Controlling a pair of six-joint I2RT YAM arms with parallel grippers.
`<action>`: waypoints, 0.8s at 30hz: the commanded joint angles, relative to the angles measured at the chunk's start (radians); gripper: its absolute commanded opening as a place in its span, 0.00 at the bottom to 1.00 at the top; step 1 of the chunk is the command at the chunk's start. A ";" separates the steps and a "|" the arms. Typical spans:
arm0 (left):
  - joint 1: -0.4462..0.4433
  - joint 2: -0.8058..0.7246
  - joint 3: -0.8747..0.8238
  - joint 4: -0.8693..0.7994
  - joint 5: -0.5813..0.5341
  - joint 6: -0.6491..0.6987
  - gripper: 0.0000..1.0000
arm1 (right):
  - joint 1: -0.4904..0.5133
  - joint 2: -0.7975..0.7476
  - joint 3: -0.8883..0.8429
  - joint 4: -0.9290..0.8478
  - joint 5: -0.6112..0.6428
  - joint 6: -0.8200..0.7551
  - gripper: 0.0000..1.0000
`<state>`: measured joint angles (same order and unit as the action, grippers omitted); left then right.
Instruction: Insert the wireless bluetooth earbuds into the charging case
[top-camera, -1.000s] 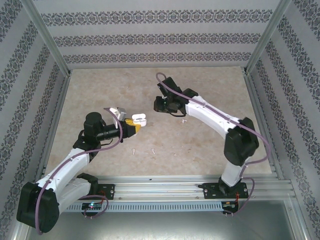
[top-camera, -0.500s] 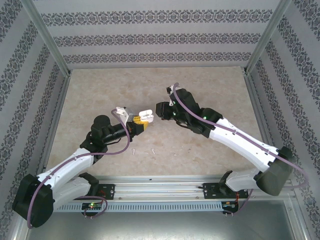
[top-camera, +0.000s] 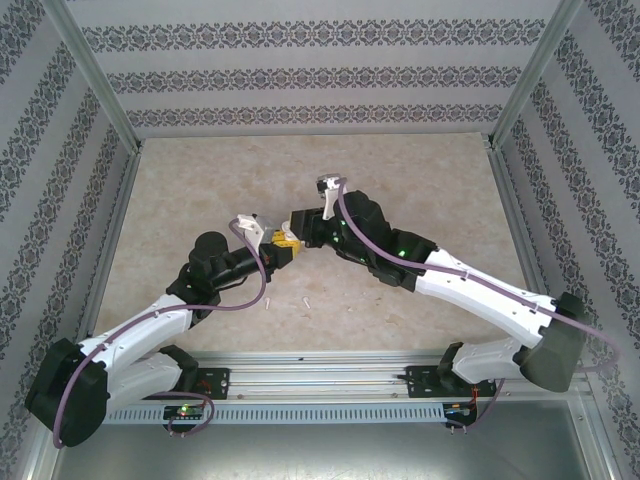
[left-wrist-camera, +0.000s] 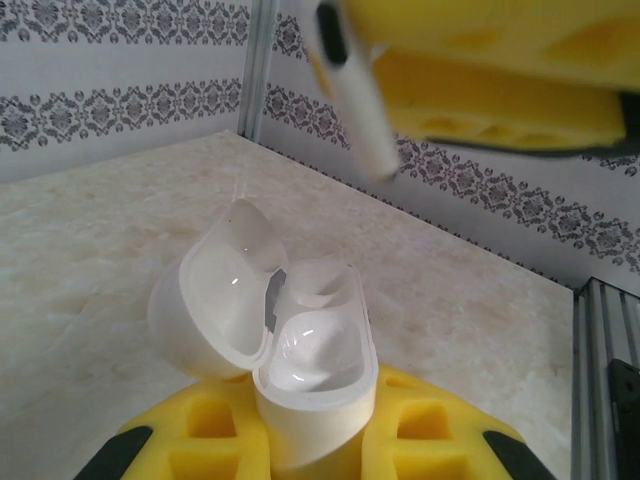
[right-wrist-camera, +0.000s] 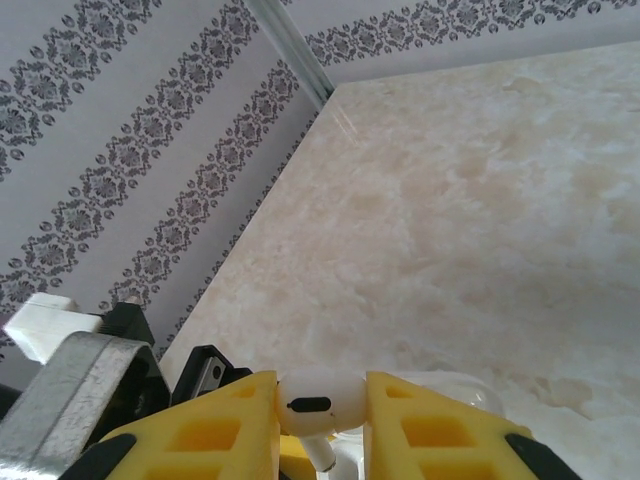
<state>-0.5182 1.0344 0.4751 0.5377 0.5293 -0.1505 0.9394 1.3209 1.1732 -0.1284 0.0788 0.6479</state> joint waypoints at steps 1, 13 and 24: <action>-0.016 -0.004 0.018 0.080 -0.017 -0.004 0.00 | 0.012 0.033 0.017 0.050 -0.011 -0.015 0.25; -0.016 -0.004 0.011 0.121 -0.031 -0.037 0.00 | 0.025 0.068 0.003 0.063 -0.001 -0.004 0.24; -0.016 -0.008 0.000 0.141 -0.055 -0.053 0.00 | 0.032 0.062 -0.014 0.057 0.003 -0.003 0.24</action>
<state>-0.5182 1.0344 0.4751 0.5949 0.4915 -0.1848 0.9543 1.3830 1.1728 -0.0902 0.0727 0.6487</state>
